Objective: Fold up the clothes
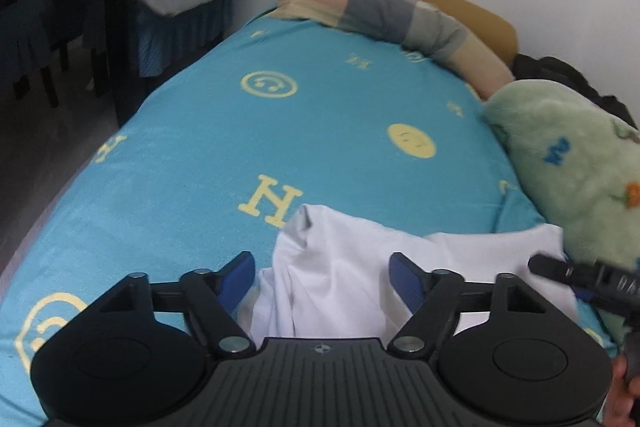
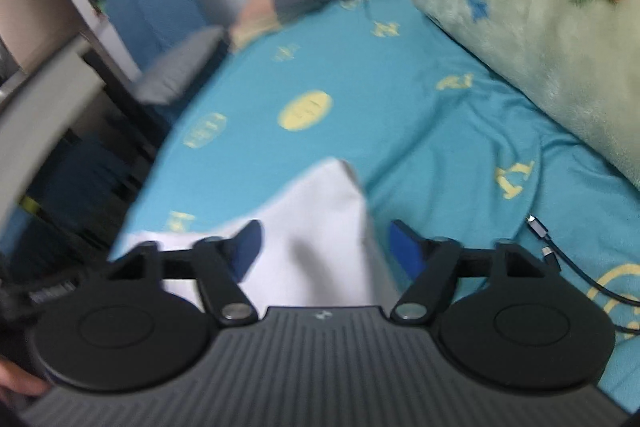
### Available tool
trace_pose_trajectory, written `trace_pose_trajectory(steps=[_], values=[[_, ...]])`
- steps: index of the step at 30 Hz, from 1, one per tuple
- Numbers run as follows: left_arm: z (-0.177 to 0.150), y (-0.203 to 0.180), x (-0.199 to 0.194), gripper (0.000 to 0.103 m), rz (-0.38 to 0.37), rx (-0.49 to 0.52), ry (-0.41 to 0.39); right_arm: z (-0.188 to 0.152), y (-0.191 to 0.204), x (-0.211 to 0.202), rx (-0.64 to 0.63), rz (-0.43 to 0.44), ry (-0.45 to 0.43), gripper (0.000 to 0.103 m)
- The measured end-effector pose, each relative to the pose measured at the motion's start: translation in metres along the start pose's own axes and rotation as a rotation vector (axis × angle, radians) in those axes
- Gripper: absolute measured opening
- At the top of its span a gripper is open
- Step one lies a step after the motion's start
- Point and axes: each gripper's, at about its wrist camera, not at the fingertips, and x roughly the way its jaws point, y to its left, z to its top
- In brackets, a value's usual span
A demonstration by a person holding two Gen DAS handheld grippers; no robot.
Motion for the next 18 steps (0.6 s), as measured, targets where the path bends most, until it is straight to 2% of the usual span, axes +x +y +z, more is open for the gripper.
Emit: trace_pose_trajectory(steps=[2,3,4,6,11,12,17,18], values=[[0.002,0.003,0.012,0.05,-0.029,-0.021,0.016,-0.009,-0.006,0.015,0.021,0.009,0.036,0.043],[0.001,0.002,0.013,0.035,-0.016,-0.009,0.008,-0.013,-0.008,0.018,0.022,0.022,0.042,0.029],[0.0,0.0,0.011,0.009,0.01,0.013,-0.007,-0.015,-0.007,0.017,0.005,0.025,0.031,0.02],[-0.002,-0.004,0.001,0.007,0.032,0.039,-0.052,-0.012,0.0,0.008,-0.043,0.031,-0.012,0.015],[0.004,-0.007,-0.025,0.007,0.044,0.024,-0.156,-0.005,0.012,-0.007,-0.088,0.03,-0.121,0.014],[0.005,-0.007,-0.022,0.007,0.046,0.022,-0.153,-0.005,0.011,-0.003,-0.084,0.018,-0.123,0.014],[-0.001,0.003,0.011,0.009,0.047,0.005,-0.022,-0.013,0.003,0.019,-0.052,-0.014,-0.039,0.016],[-0.001,0.004,0.01,0.013,0.038,-0.009,-0.018,-0.013,0.003,0.018,-0.037,-0.009,-0.034,0.016]])
